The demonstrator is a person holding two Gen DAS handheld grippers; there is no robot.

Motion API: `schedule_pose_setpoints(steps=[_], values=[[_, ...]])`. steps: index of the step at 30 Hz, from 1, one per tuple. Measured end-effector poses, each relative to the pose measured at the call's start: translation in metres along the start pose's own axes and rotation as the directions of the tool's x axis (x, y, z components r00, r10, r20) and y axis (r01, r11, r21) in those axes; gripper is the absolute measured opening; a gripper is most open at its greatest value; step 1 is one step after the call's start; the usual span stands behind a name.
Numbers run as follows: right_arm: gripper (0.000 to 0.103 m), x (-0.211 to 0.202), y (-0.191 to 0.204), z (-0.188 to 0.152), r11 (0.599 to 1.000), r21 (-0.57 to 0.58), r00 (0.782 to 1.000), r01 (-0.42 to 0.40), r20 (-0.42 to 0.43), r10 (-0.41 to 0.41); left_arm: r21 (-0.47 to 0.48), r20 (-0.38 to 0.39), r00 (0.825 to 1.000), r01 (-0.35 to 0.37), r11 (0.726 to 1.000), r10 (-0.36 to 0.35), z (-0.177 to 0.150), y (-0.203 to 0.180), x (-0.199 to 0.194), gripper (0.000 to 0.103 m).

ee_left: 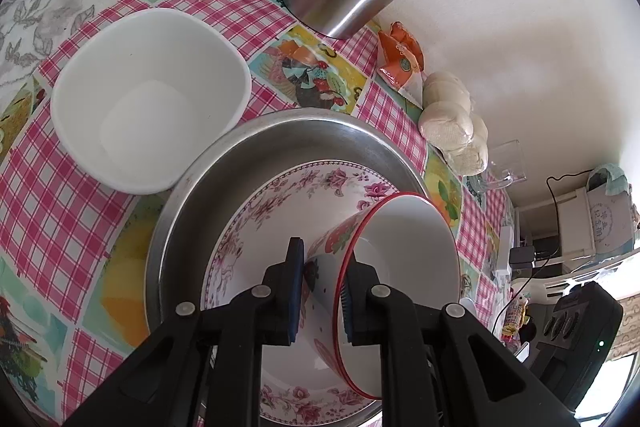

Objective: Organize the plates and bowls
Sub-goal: 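Lower the red-rimmed bowl into the basin onto the rose plate, then open both grippers to release the red-rimmed bowl rim and withdraw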

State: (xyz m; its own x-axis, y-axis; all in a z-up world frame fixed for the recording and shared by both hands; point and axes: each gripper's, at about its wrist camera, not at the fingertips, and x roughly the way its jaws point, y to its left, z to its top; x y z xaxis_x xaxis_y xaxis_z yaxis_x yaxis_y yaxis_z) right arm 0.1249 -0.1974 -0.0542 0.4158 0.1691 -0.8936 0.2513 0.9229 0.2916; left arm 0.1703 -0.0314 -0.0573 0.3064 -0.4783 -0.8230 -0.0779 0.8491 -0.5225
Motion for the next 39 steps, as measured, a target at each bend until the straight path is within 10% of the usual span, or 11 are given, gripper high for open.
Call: schedule_pose_setpoints(steps=[14, 29, 39], values=[[0.037, -0.052, 0.005, 0.000, 0.999, -0.020, 0.991, 0.030, 0.128, -0.027, 0.049, 0.112, 0.994, -0.021, 0.999, 0.015, 0.002, -0.015, -0.054, 0.033], [0.077, -0.107, 0.012, -0.001, 0.992, -0.039, 0.961, 0.118, 0.257, -0.105, 0.144, 0.192, 0.969, -0.182, 0.973, 0.153, -0.008, -0.023, -0.090, 0.075], [0.089, -0.110, 0.007, -0.005, 0.989, -0.030, 0.956, 0.143, 0.263, -0.130, 0.184, 0.200, 0.957, -0.248, 0.951, 0.211, -0.011, -0.027, -0.089, 0.082]])
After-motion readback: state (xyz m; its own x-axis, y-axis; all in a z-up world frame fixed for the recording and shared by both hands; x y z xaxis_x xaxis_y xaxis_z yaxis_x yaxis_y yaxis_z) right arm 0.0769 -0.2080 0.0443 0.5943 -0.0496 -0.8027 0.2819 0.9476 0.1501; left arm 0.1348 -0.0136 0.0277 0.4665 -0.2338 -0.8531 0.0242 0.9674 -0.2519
